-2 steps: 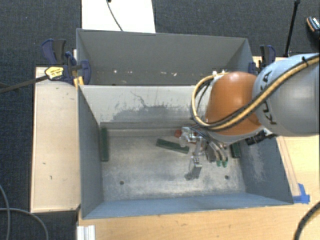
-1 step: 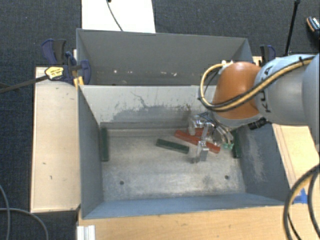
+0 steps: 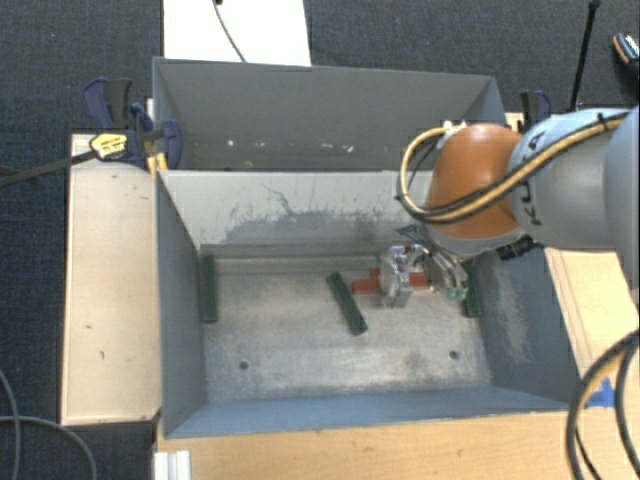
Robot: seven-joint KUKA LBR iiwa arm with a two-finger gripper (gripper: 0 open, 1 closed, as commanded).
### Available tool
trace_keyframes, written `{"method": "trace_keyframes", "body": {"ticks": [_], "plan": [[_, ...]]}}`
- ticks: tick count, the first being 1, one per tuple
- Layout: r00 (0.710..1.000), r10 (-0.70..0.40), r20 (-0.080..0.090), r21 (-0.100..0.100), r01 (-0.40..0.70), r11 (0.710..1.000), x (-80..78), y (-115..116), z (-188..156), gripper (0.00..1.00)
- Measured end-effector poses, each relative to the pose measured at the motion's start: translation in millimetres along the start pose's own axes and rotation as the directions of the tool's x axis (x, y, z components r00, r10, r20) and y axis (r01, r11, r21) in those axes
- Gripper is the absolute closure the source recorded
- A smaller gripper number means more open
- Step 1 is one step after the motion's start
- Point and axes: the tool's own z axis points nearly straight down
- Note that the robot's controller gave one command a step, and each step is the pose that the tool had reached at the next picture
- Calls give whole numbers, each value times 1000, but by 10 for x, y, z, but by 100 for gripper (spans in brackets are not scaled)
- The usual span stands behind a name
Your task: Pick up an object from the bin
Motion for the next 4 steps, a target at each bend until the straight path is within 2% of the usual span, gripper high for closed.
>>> {"method": "trace_keyframes", "body": {"ticks": [1, 2, 3, 4], "plan": [[1000, 2, -6, 1, -2, 1000, 23, -7, 27, 0], [1000, 4, -2, 1, -4, 1000, 5, -9, -2, 100], [1000, 4, -1, 0, -4, 1000, 290, 421, -1198, 100], [1000, 7, -9, 1, -7, 1000, 302, 403, -1151, 0]]}}
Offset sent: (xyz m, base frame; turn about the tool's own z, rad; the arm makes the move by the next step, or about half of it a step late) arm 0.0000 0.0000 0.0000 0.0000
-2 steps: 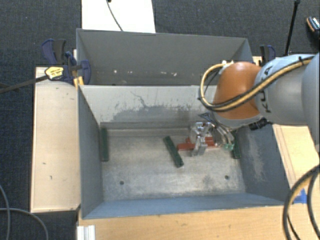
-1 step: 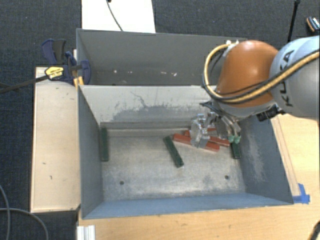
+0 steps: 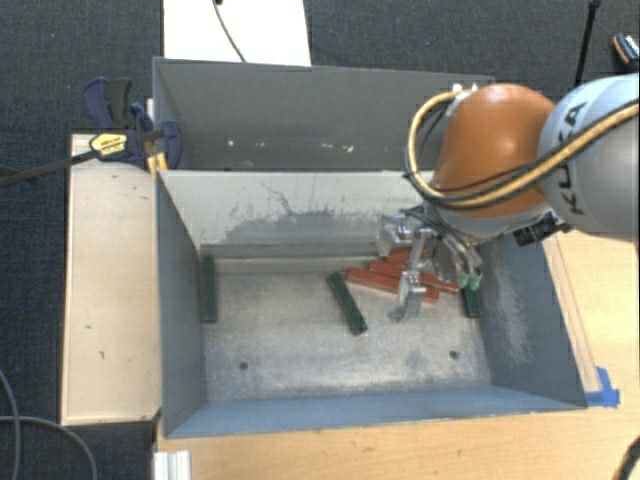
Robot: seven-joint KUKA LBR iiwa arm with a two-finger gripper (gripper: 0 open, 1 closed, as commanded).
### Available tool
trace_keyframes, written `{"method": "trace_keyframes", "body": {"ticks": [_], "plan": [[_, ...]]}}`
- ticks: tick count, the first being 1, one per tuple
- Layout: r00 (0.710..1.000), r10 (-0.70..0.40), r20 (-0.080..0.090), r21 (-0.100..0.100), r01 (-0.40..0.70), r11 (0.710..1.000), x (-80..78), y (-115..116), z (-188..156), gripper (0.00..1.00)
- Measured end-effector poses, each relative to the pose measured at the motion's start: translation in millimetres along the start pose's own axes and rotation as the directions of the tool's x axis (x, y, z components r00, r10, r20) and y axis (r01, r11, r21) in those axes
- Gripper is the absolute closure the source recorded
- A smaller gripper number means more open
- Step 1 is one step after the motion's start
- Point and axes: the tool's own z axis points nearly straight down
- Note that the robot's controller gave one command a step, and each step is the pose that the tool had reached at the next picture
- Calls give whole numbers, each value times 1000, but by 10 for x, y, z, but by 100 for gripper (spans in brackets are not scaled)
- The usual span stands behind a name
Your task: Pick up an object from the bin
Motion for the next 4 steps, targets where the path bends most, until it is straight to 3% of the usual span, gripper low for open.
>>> {"method": "trace_keyframes", "body": {"ticks": [1, 2, 3, 4], "plan": [[951, 310, -6, 2, -310, 951, -192, -316, 1191, 0], [951, 309, 3, 0, -309, 951, -220, -314, 1150, 100], [951, 308, 0, 1, -308, 951, -208, -314, 1165, 0], [951, 308, 4, 0, -308, 951, -221, -315, 1147, 100]]}}
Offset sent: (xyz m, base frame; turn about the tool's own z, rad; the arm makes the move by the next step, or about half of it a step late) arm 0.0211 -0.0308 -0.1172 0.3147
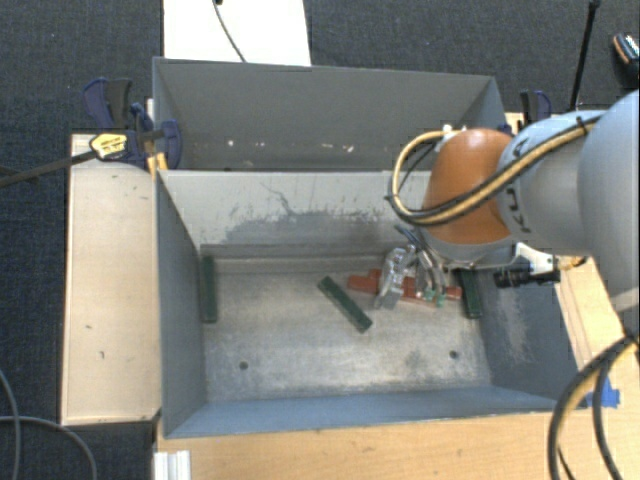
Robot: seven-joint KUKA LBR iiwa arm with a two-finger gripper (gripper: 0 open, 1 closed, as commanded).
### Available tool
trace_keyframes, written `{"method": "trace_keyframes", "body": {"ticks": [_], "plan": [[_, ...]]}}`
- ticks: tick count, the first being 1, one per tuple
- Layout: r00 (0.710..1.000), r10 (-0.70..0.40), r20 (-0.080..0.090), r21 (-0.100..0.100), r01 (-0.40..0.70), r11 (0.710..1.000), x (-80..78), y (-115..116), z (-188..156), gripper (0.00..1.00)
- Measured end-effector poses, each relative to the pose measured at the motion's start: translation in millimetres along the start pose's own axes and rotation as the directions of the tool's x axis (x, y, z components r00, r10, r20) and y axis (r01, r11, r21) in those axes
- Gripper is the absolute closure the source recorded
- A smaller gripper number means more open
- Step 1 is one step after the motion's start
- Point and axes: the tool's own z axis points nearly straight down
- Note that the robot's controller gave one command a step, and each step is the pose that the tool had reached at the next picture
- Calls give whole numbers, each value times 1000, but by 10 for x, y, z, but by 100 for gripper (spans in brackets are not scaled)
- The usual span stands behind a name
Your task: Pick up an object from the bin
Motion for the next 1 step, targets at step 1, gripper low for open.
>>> {"method": "trace_keyframes", "body": {"ticks": [1], "plan": [[999, 38, 3, -1, -38, 999, 330, -271, -1291, 100]]}}
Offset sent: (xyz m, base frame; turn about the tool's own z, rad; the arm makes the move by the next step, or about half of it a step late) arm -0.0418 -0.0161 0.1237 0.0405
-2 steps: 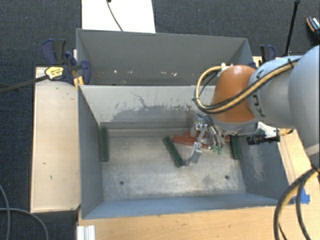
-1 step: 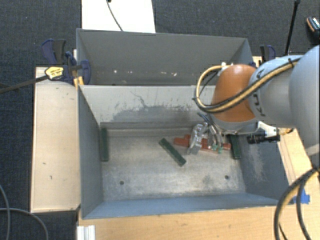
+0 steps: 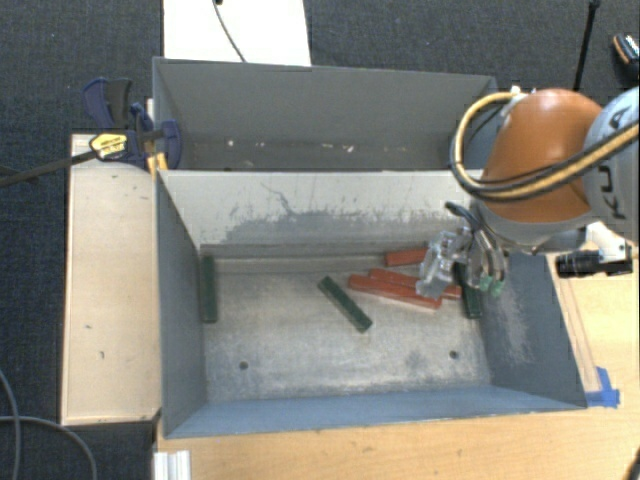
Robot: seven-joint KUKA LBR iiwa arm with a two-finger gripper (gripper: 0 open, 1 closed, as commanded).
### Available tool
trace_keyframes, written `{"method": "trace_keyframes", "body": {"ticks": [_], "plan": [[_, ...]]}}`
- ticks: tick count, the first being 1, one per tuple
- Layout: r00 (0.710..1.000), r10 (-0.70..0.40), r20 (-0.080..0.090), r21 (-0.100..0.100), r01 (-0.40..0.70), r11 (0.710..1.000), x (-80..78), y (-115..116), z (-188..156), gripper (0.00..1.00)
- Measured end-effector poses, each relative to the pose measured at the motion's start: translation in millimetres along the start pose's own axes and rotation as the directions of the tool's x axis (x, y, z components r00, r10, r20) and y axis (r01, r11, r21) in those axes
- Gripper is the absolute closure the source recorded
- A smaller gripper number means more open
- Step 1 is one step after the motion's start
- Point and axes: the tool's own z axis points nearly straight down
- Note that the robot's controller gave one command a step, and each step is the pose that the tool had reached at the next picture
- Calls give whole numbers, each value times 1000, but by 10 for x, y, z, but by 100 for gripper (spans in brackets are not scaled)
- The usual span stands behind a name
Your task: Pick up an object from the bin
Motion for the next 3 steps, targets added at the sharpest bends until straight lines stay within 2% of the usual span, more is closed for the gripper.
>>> {"method": "trace_keyframes", "body": {"ticks": [1, 2, 3], "plan": [[1000, -1, -7, 2, 1, 1000, 10, 1, 45, 0], [966, -257, -13, 0, 257, 966, 4, 53, 1221, 0], [953, -302, -4, -2, 302, 953, -243, 562, 1326, 0]]}}
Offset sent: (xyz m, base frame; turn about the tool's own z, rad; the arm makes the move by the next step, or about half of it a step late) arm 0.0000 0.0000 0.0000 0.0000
